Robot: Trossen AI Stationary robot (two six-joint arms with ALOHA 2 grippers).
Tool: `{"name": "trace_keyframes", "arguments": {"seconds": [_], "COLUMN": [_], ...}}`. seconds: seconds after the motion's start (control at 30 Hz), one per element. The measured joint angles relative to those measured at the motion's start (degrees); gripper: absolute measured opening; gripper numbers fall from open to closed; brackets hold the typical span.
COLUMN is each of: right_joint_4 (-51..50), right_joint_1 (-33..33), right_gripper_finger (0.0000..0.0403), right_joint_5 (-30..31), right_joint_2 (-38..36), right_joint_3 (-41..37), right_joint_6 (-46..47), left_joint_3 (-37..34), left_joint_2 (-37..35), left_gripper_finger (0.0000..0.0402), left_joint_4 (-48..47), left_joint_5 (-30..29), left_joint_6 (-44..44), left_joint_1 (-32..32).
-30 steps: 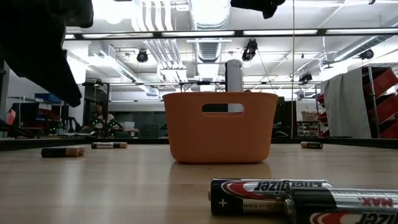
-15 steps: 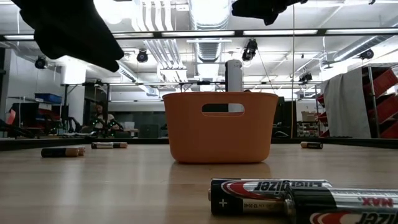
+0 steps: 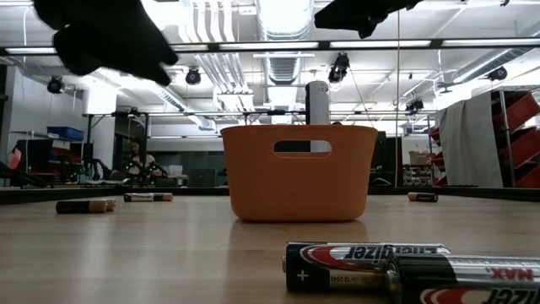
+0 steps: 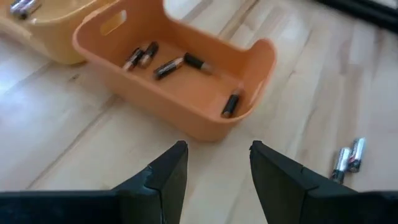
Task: Sort batteries
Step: Put the black battery into the orange bin
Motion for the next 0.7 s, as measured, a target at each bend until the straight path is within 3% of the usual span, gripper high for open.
{"name": "trace_keyframes", "arguments": {"seconds": [0.23, 0.43, 0.7], "right_joint_4": [0.12, -1.20, -1.36], "right_joint_1": [0.00, 0.00, 0.02], "right_gripper_finger": [0.0083, 0.0085, 0.0101], "right_joint_5": [0.00, -0.02, -0.02], "right_joint_2": [0.05, 0.05, 0.05], "right_joint_3": [0.00, 0.00, 0.00], "right_joint_6": [-0.21, 0.53, 1.67], "left_joint_3": [0.00, 0.00, 0.00], "left_joint_2": [0.02, 0.02, 0.13], "left_gripper_finger": [0.0155, 0.0155, 0.0155], "left_joint_4": [9.73, 18.61, 19.17], "left_joint_5": [-7.28, -8.39, -10.74], "left_joint_6": [11.30, 11.83, 11.60], "left_joint_1": [0.42, 0.52, 1.19]}}
